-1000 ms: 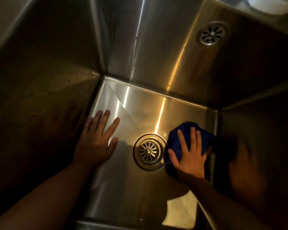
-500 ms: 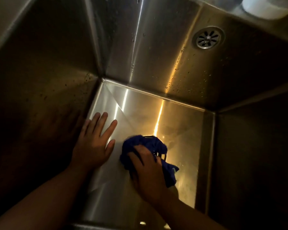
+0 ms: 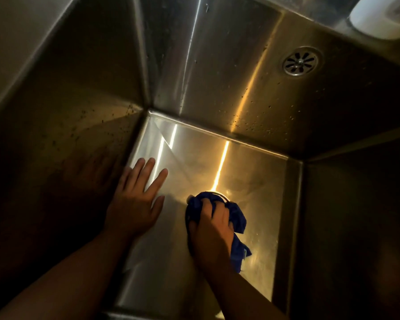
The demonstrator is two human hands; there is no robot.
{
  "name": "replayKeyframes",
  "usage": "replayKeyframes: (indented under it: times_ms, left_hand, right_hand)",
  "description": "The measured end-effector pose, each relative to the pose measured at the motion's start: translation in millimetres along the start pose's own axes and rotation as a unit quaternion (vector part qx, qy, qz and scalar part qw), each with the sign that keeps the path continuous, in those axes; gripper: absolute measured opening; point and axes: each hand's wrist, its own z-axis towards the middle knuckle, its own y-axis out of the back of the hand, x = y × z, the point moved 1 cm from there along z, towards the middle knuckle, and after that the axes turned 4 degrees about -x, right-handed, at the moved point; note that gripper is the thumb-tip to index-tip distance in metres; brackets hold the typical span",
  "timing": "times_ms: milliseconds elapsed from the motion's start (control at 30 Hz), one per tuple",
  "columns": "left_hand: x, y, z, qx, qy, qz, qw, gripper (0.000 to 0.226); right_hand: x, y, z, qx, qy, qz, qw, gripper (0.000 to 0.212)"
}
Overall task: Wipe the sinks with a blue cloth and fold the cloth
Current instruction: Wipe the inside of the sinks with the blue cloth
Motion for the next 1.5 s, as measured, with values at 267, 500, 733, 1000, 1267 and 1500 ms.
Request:
replayKeyframes:
  times_ms: [267, 500, 733, 1000, 1267, 1500]
  left_hand:
    - [2.1, 1.3, -1.2, 0.018, -0.007, -0.020, 1.000, 0.059]
    - [-18.9, 76.8, 35.8, -0.045, 0.263, -0.276, 0.923, 0.043]
    - [-68.1, 102.4, -33.0, 0.323, 0.058, 0.013, 0.944, 0.078]
    - [-25.1, 88.1, -118.7, 0.170, -0.143, 0.023, 0.975, 0.078]
    - [-23.7, 72.0, -138.0, 0.187, -0.137, 0.049, 0.972, 0.050]
    - [-28.5, 54.6, -58.1, 0.384, -0.055, 0.037, 0.921, 0.110]
  right_hand:
    - [18.2, 20.6, -8.1, -0.007, -0.174, 0.378, 0.909, 0.030]
    - [48.9, 49.9, -59.8, 0.136, -0.069, 0.249, 0.957, 0.063]
    - [-53.3, 73.0, -30.8, 0.085, -0.097, 0.061, 0.990, 0.064]
    - [-136.5, 57.0, -35.9, 0.262, -0.052, -0.025, 0.963, 0.065]
    - [-139.0, 32.5, -49.3, 0.324, -0.009, -0.048, 0.945, 0.077]
    - [-146.7, 6.8, -53.9, 0.295, -0.059, -0.022, 0.954, 0.090]
